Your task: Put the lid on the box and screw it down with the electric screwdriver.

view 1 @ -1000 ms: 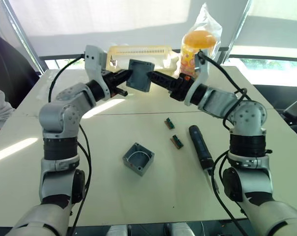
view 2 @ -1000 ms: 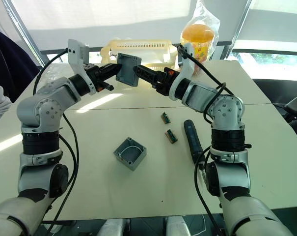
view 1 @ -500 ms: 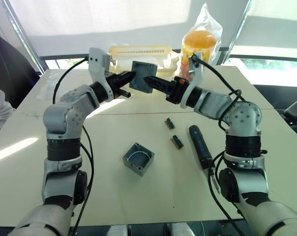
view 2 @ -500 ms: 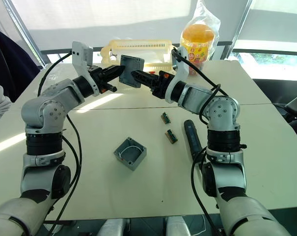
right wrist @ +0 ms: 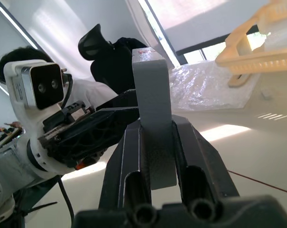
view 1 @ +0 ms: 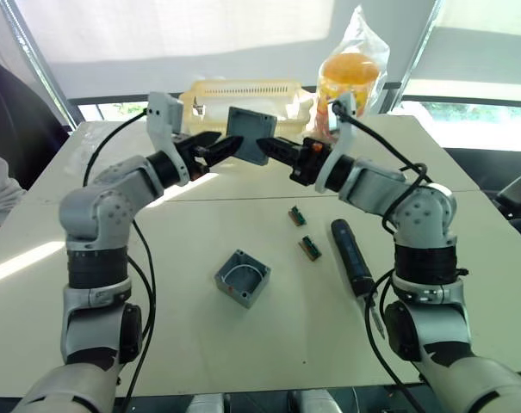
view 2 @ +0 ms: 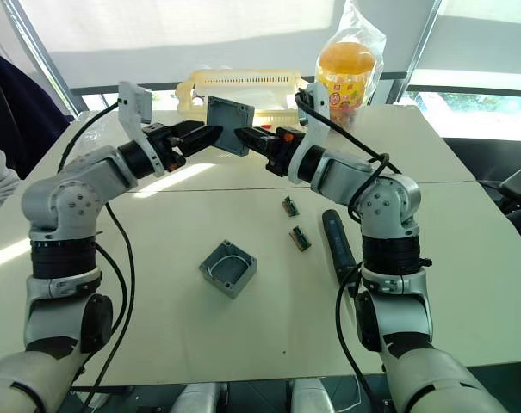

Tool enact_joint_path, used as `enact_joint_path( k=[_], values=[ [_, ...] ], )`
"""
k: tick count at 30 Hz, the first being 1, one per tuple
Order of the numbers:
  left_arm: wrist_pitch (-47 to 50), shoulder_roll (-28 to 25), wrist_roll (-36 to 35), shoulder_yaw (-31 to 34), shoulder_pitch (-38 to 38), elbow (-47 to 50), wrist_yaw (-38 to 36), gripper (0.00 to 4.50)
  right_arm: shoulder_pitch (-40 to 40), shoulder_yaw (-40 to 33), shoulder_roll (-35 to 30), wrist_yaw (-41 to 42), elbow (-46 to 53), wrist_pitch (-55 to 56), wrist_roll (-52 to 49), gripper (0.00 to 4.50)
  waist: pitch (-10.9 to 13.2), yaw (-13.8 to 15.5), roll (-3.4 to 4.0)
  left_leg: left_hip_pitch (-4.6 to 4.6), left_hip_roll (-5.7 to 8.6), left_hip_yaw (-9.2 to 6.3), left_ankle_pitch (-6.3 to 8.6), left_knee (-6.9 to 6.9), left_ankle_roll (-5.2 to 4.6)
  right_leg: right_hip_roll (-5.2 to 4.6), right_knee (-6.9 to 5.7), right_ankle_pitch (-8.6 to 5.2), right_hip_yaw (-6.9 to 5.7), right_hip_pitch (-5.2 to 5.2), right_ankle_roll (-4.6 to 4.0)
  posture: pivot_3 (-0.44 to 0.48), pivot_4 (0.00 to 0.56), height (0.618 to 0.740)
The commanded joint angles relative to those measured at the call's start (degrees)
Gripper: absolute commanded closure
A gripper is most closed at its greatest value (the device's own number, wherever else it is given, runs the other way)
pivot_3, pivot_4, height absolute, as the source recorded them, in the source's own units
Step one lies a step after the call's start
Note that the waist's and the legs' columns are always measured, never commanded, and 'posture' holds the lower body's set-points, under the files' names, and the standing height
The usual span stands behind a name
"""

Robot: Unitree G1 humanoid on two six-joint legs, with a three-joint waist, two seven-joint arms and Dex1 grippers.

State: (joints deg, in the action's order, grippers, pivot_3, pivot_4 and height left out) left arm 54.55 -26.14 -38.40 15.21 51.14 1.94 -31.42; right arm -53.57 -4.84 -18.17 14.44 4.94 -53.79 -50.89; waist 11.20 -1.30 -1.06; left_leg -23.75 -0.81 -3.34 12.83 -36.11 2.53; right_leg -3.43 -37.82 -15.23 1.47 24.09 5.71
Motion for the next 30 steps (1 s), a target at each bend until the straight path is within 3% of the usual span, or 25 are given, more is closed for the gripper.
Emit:
enact_joint_path(
  k=[1,6,12,16,21,30],
  values=[
    [2.45,-6.55,-5.52,6.45,-4.14,4.94,-3.95,0.52,4.24,5.28,-7.21,8.91,9.82,13.7,12.32,4.33,0.0,-0.06,0.0,0.0,0.0,0.0,0.0,0.05,0.0,0.0,0.03,0.0,0.0,0.02,0.0,0.0,0.15,0.74],
    [7.13,-16.33,-10.9,8.52,-9.35,2.95,-12.31,0.52,18.35,16.33,-21.43,21.59,20.15,48.74,39.81,4.33,0.0,0.18,0.0,-0.02,-0.01,0.01,0.0,0.07,0.0,0.03,0.15,-0.02,-0.01,0.02,0.02,0.0,0.15,0.74],
    [6.13,-22.86,-8.83,1.43,-12.47,0.52,-21.33,0.52,31.78,18.21,-26.51,17.86,20.82,73.9,62.93,4.33,-0.01,0.39,-0.02,0.14,0.0,0.01,0.0,0.01,0.02,0.01,0.21,-0.02,-0.01,-0.25,0.01,0.0,0.15,0.74],
    [3.87,-25.7,-7.44,-3.74,-13.52,0.86,-28.48,0.52,37.19,18.64,-24.26,12.69,20.09,78.81,74.12,4.33,0.0,0.33,-0.03,0.25,-0.01,0.0,0.0,0.04,0.02,0.03,0.27,-0.03,-0.02,-0.37,-0.02,0.0,0.15,0.74],
    [1.07,-26.54,-5.34,-8.89,-13.03,0.36,-33.95,0.52,37.92,20.38,-20.92,6.65,14.74,82.34,86.01,4.33,0.0,0.24,-0.04,0.29,-0.03,0.0,0.0,0.04,0.02,0.05,0.27,-0.03,-0.01,-0.4,-0.03,0.0,0.15,0.74],
    [-4.15,-26.5,1.39,-15.43,-9.81,-3.66,-38.68,0.52,36.77,23.65,-17.16,-0.57,7.0,87.43,95.26,4.33,0.0,0.26,-0.04,0.3,-0.03,0.0,0.0,0.03,0.02,0.04,0.29,-0.03,-0.01,-0.44,-0.04,0.0,0.15,0.74]
  ],
)
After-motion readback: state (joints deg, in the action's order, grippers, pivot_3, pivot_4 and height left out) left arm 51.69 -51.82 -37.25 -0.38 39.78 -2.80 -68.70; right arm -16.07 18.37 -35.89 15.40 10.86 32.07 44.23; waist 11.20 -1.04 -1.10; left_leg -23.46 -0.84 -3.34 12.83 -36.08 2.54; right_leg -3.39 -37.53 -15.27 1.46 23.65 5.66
